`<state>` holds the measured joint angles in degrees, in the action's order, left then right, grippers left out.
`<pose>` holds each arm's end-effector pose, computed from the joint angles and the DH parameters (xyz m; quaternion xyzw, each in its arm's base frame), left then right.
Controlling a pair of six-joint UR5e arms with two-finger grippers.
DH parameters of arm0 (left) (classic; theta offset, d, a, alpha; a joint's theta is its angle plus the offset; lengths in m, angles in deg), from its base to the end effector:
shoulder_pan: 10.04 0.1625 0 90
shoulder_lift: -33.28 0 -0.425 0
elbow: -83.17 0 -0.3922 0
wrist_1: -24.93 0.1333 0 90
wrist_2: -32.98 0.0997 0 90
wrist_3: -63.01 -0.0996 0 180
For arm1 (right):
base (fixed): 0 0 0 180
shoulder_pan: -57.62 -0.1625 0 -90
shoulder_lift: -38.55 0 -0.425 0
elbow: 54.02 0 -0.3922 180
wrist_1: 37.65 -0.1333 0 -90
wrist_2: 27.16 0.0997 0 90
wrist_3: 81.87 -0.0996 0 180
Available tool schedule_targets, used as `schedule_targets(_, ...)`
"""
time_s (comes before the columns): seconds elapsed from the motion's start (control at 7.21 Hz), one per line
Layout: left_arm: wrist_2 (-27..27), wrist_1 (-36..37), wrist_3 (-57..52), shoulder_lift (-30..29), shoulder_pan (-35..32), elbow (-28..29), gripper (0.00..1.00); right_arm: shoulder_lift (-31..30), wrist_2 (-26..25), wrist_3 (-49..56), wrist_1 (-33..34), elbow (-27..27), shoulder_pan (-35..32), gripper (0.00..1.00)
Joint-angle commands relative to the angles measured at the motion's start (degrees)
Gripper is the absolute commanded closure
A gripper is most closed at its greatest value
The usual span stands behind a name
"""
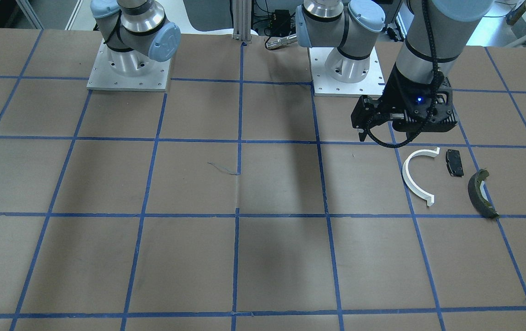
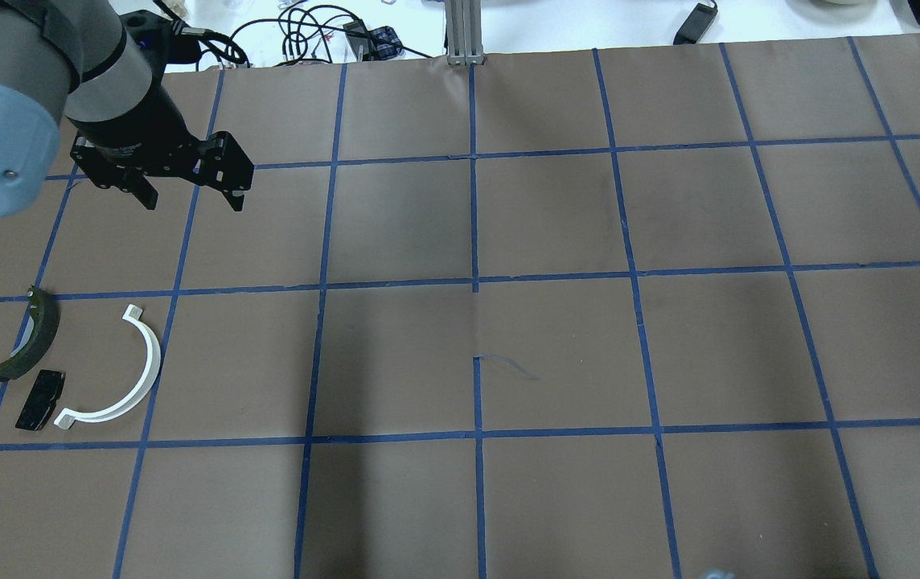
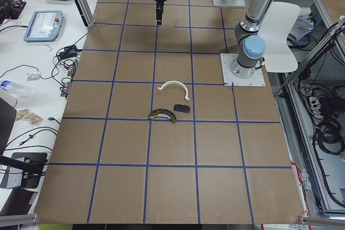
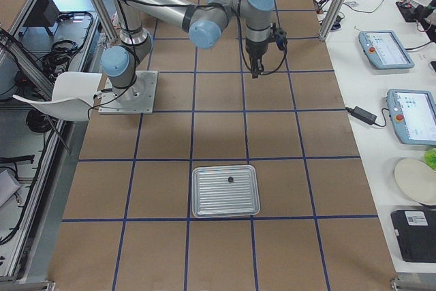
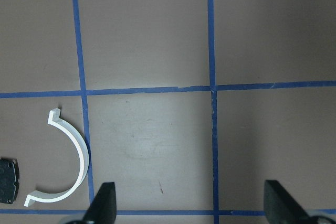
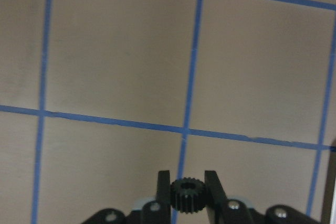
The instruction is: Place bearing gear from tray to pile
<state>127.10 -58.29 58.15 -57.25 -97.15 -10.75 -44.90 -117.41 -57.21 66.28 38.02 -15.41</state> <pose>-0.1008 -0.5043 0.4618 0.0164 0.9990 -0.0178 0.0372 -0.0319 -0.5599 0.4363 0.0669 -0.9967 0.0428 0.0186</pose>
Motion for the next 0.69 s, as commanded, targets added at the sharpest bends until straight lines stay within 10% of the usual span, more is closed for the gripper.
schedule_targets(0.0,0.3,0.0,-0.1,0.3,0.4,0.0,0.0,1.9,0.4,-25.9,0.7,-0.3,-18.6,0.7)
schedule_targets(0.56,1.1,-0.2,-0.2,0.4,1.3,-0.2,0.0,12.8,2.3,-60.2,14.6,-0.4,-36.8,0.67)
